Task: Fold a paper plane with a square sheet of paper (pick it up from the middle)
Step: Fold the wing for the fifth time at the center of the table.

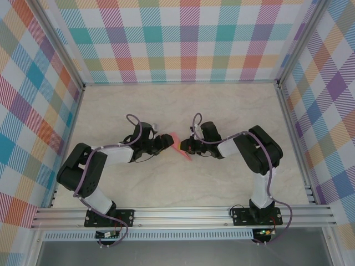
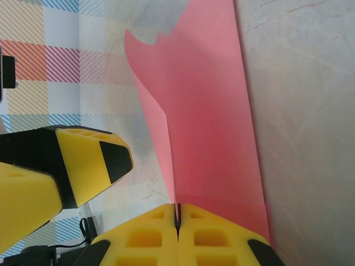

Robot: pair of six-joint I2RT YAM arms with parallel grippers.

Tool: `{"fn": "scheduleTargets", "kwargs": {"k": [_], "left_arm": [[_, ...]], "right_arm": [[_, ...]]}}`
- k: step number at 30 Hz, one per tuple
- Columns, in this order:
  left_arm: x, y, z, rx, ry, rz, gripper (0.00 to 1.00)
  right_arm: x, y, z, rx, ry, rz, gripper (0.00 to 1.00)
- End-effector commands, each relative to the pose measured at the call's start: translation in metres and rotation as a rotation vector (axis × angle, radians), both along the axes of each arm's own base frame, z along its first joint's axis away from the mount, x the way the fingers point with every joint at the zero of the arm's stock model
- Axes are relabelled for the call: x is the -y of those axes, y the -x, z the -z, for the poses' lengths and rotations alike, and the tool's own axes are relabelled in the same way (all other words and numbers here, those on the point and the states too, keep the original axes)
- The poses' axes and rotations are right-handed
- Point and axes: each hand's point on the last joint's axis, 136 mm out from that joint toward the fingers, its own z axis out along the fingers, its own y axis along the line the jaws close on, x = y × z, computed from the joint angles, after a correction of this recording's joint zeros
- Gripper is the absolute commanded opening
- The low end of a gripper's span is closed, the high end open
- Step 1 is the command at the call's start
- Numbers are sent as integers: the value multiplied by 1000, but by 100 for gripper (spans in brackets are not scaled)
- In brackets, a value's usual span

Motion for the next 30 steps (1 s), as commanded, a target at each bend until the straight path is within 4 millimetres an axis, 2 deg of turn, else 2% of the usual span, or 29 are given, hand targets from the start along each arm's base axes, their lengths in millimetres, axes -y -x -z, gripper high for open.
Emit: {"fn": "scheduleTargets", "kwargs": {"k": [1, 10, 30], "left_arm": [[10, -5, -6, 44, 27, 35, 59], [17, -10, -6, 63, 43, 47, 56], [33, -17, -8, 108, 80, 80, 52]], "right_arm": [[-3, -5, -6, -27, -48, -5, 0], [-2, -9, -9, -83, -105, 12, 0], [7, -12, 5, -239, -131, 86, 0]]}}
